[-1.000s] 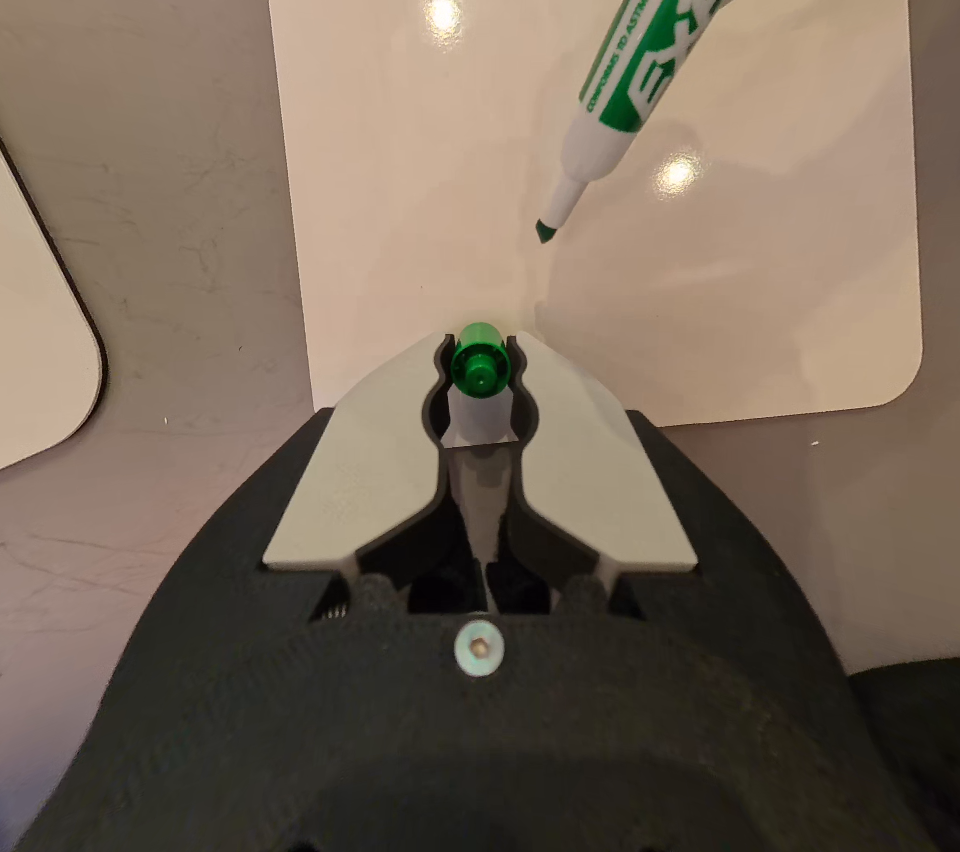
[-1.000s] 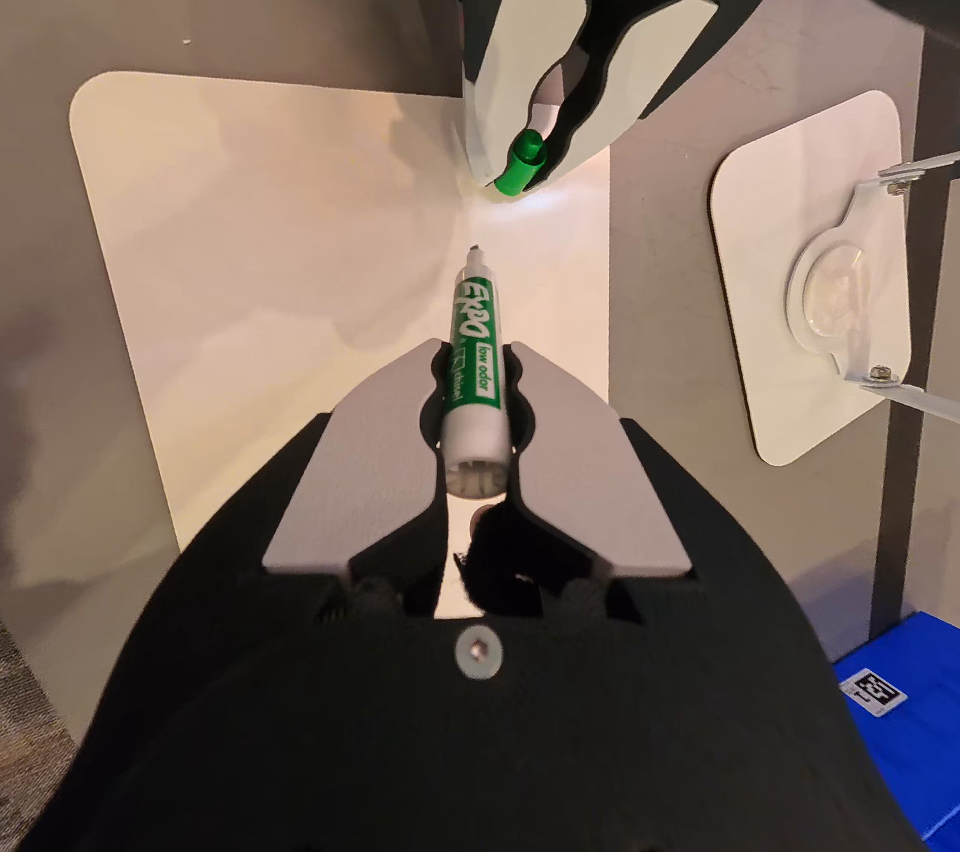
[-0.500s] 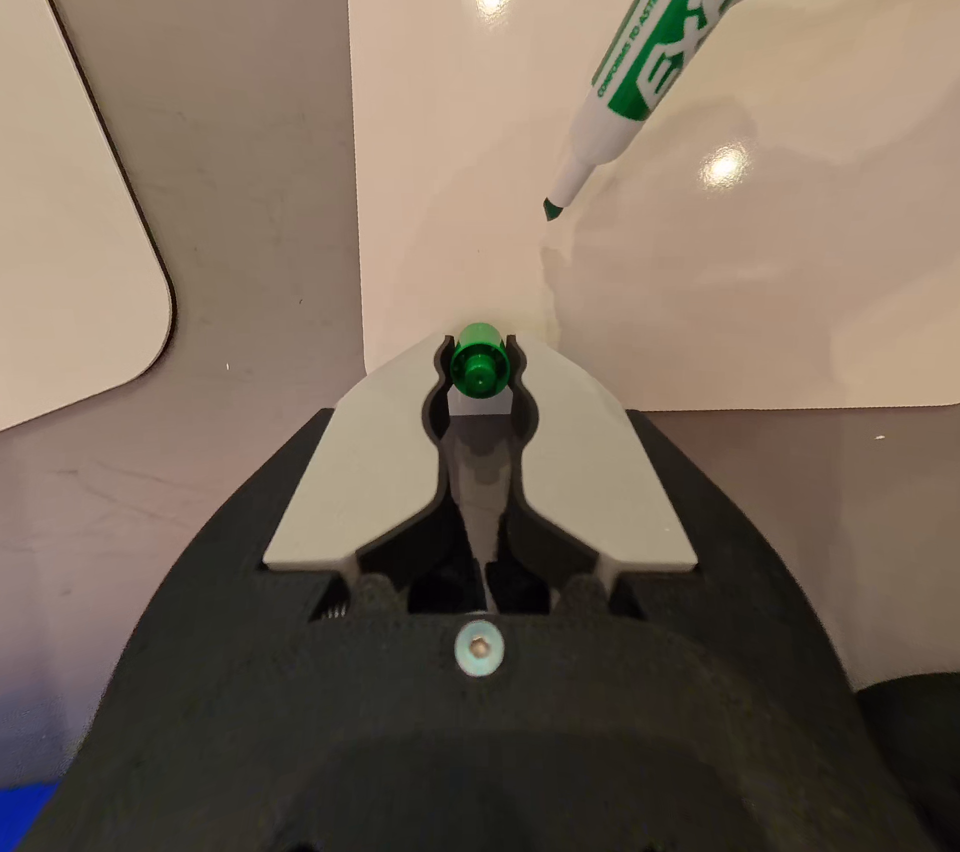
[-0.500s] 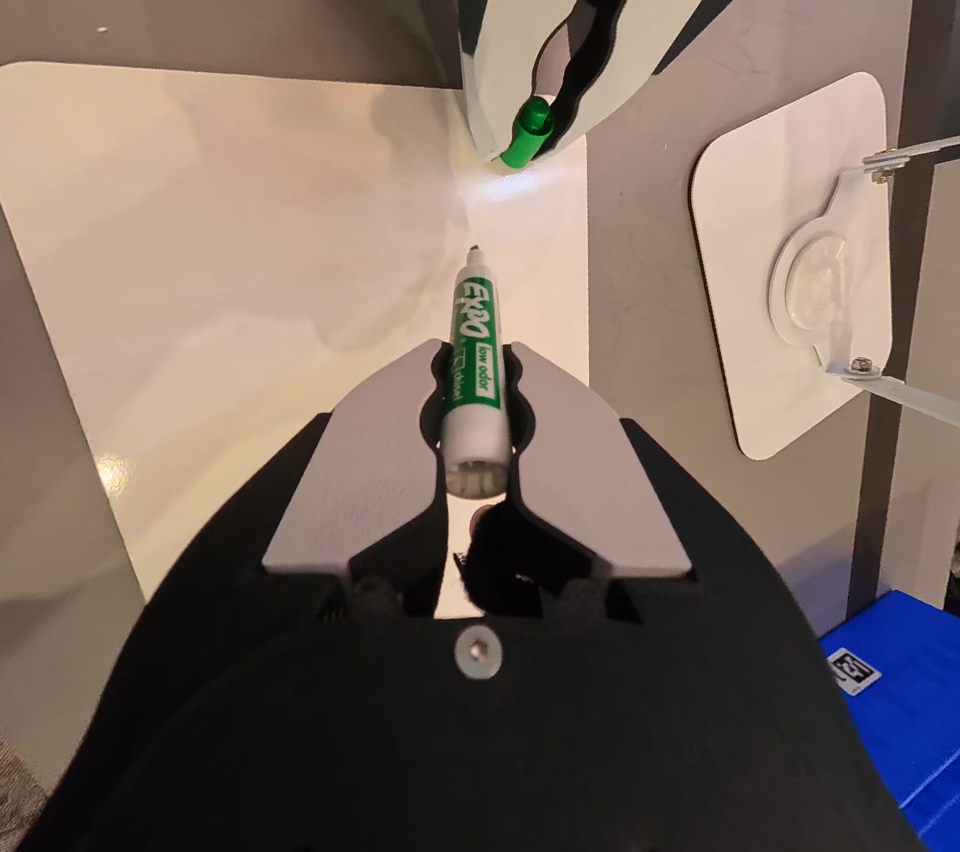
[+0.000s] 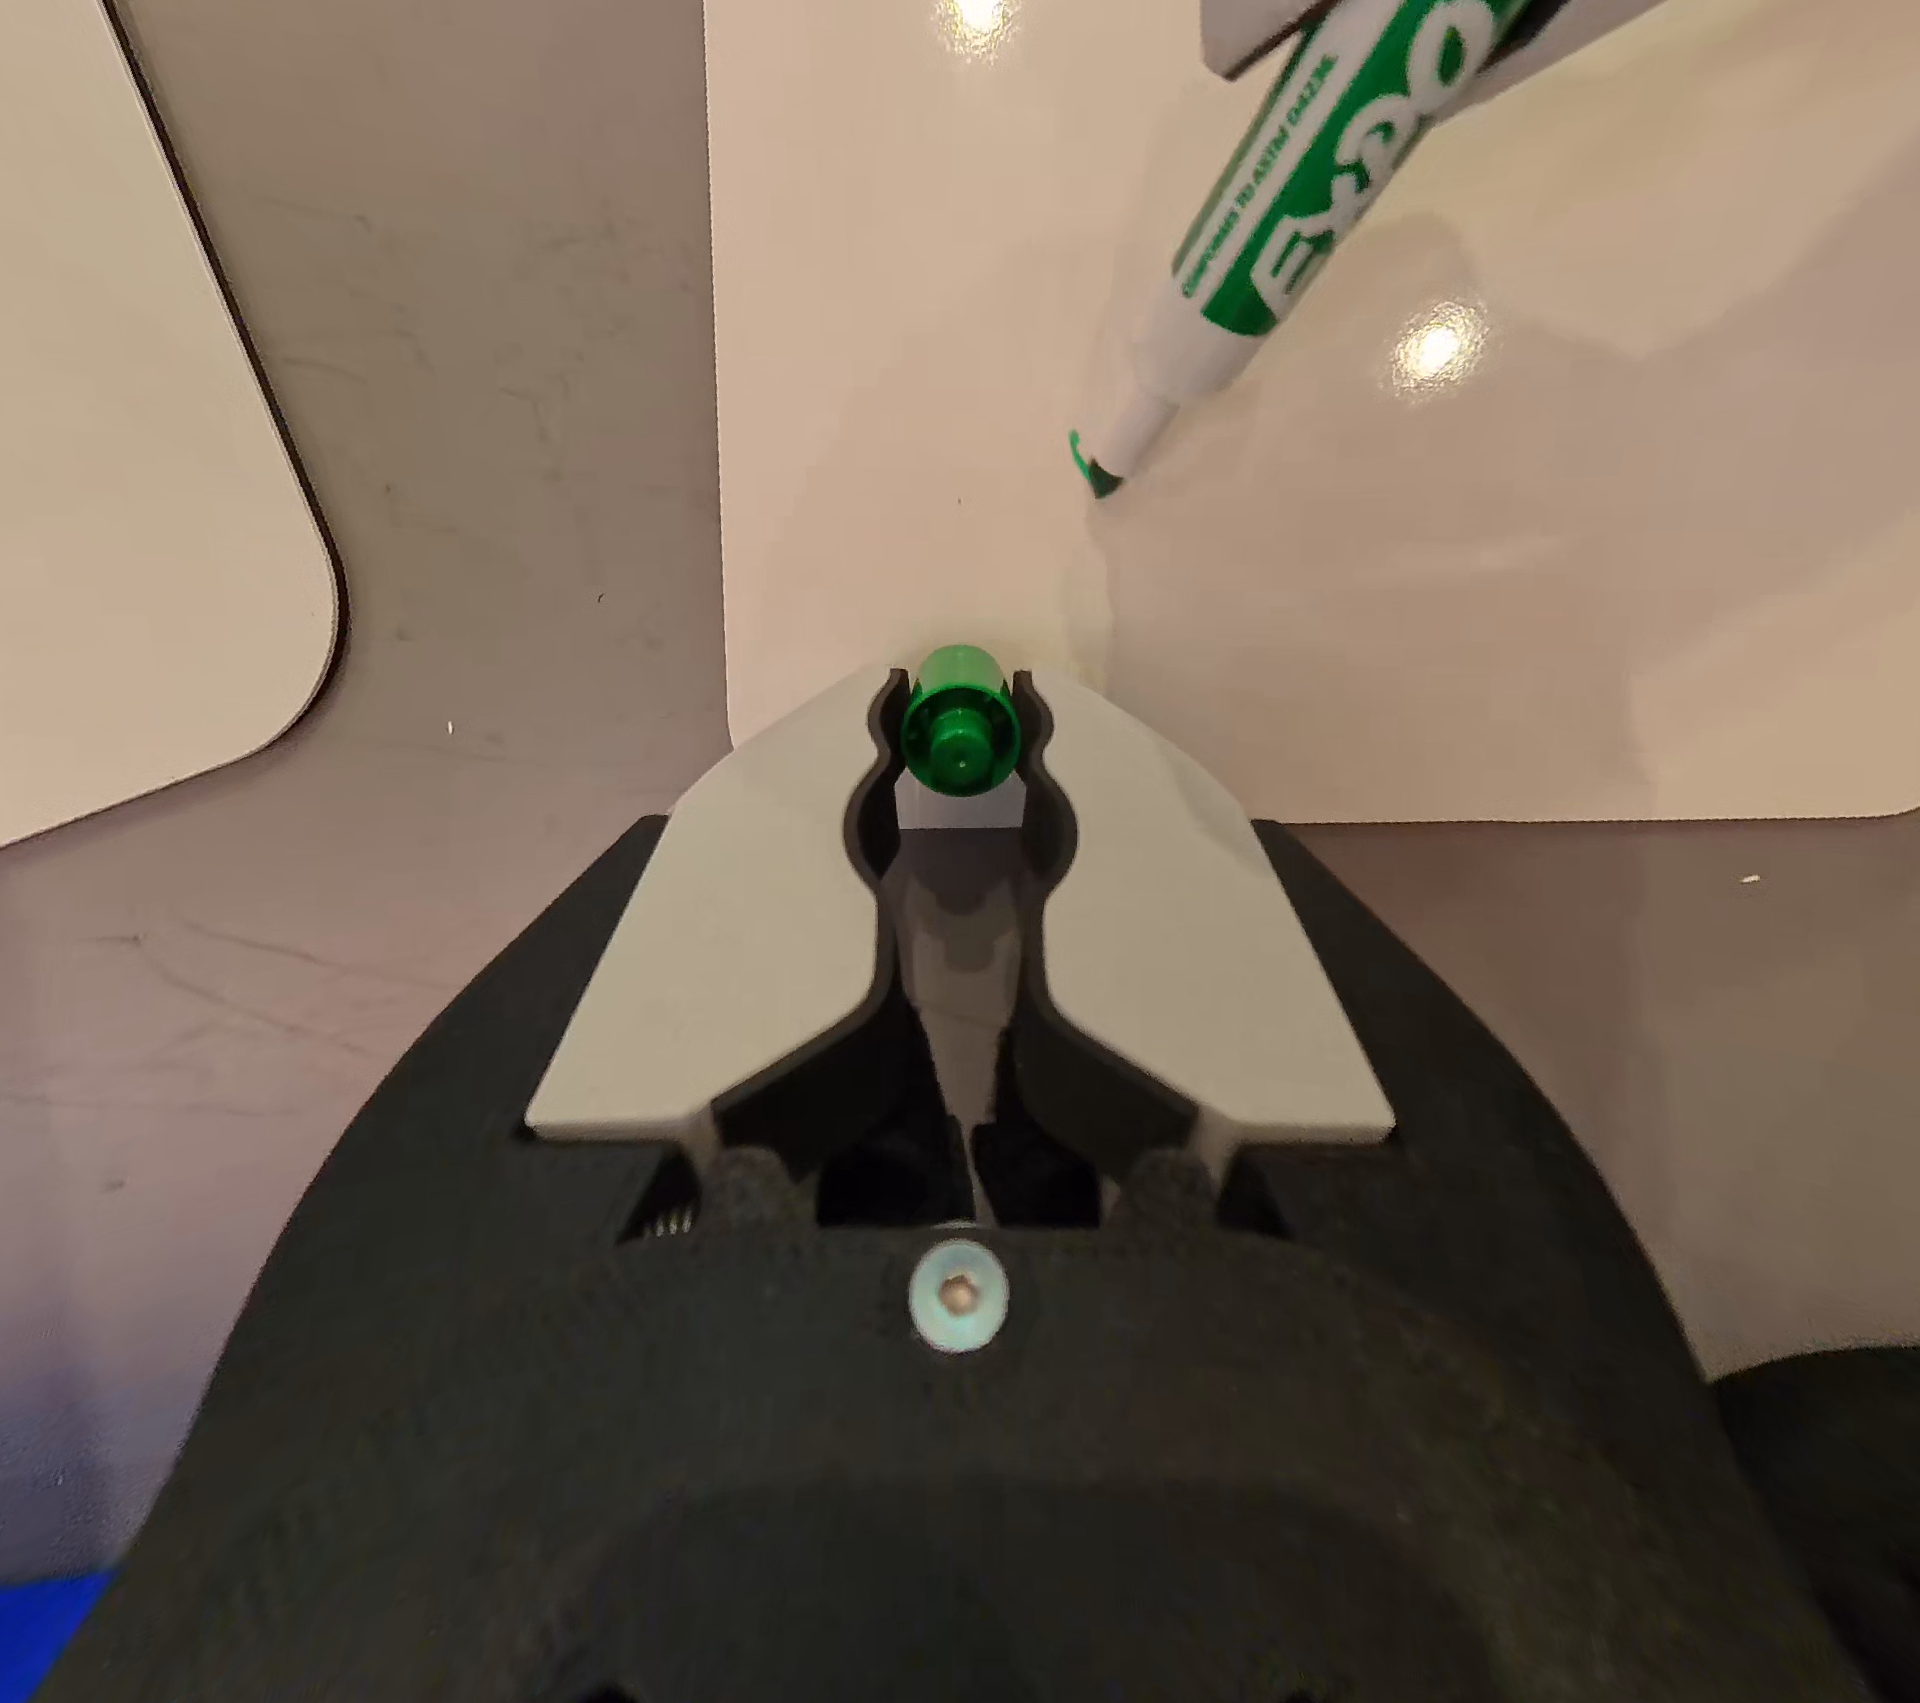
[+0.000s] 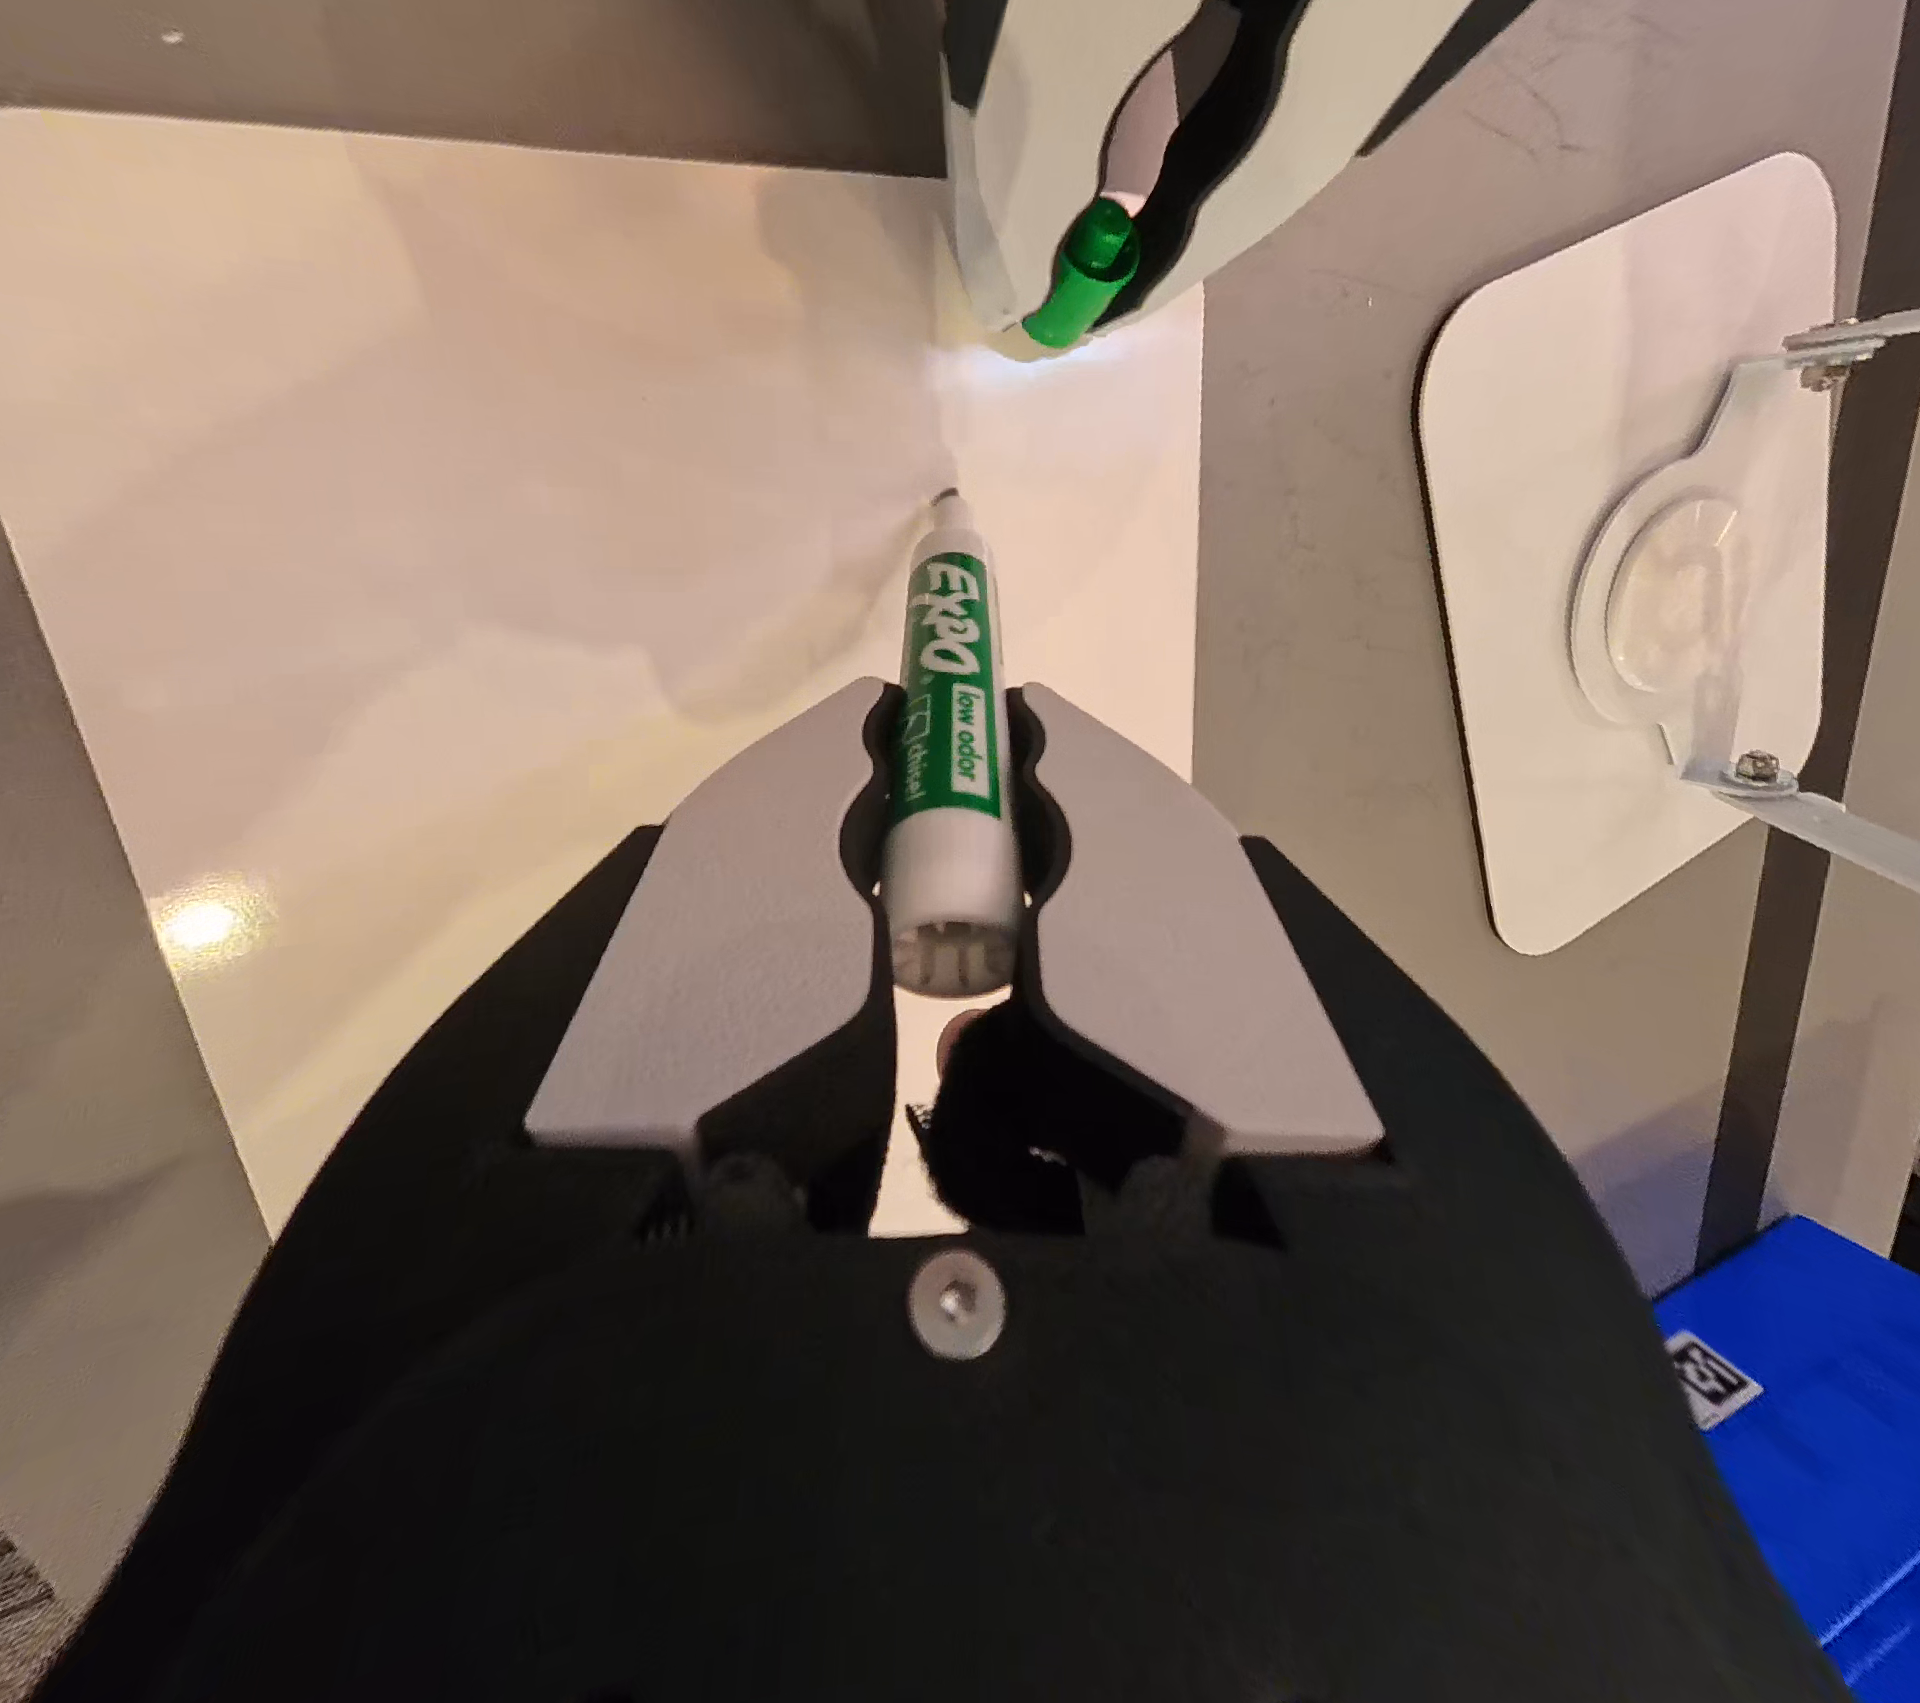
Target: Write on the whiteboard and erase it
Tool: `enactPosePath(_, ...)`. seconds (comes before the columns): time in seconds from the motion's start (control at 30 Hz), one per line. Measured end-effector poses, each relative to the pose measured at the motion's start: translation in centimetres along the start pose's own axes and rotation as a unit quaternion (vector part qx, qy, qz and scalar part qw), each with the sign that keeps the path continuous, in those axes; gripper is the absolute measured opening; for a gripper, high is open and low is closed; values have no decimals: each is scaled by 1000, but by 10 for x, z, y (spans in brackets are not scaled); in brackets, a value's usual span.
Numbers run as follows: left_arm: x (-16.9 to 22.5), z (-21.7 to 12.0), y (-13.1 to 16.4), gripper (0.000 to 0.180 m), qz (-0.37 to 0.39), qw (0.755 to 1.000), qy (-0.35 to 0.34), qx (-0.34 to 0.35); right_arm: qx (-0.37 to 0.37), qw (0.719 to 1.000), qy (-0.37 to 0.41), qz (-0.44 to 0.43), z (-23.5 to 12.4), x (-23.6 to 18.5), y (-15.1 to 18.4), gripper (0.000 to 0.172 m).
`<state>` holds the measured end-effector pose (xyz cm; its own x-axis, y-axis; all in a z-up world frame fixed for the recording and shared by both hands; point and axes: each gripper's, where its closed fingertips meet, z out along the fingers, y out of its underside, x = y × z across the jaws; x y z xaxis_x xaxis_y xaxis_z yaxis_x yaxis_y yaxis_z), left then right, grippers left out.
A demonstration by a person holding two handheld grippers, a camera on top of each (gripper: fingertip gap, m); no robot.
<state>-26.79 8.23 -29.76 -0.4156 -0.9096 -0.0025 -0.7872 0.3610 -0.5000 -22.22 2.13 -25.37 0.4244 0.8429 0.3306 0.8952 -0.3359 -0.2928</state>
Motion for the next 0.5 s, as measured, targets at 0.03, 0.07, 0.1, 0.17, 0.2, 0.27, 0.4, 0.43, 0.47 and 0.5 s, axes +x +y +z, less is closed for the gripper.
enactPosePath(0.03, 0, 0, 0, 19, 0, 1000, 0, 0, 1, 1000, -3, -3, 0, -2, -2, 20)
enactPosePath(0.07, 0, 0, 0, 19, 0, 1000, 0, 0, 3, 1000, -7, -7, 0, -4, -4, 20)
enactPosePath(0.1, 0, 0, 0, 19, -1, 1000, 0, 0, 4, 1000, -10, -10, -1, -7, -5, 20)
enactPosePath(0.17, 0, 0, 0, 19, -1, 1000, 1, 1, 6, 1000, -17, -18, -2, -12, -9, 20)
enactPosePath(0.2, 0, 0, 0, 19, -2, 1000, 1, 1, 7, 1000, -22, -20, -3, -16, -10, 20)
enactPosePath(0.27, 0, 0, 0, 19, -1, 1000, 1, 0, 6, 999, -28, -26, -4, -22, -12, 20)
enactPosePath(0.4, 0, 0, 0, 19, -2, 1000, 0, 0, -3, 999, -41, -32, -9, -34, -9, 20)
enactPosePath(0.43, 0, 0, 0, 19, -2, 1000, 1, 0, -6, 998, -44, -33, -10, -37, -7, 20)
enactPosePath(0.47, 0, 0, 0, 19, -3, 1000, 1, 0, -12, 998, -47, -33, -11, -41, -3, 20)
enactPosePath(0.5, 0, 0, 0, 19, -3, 1000, 1, 0, -19, 998, -51, -32, -11, -44, 1, 20)
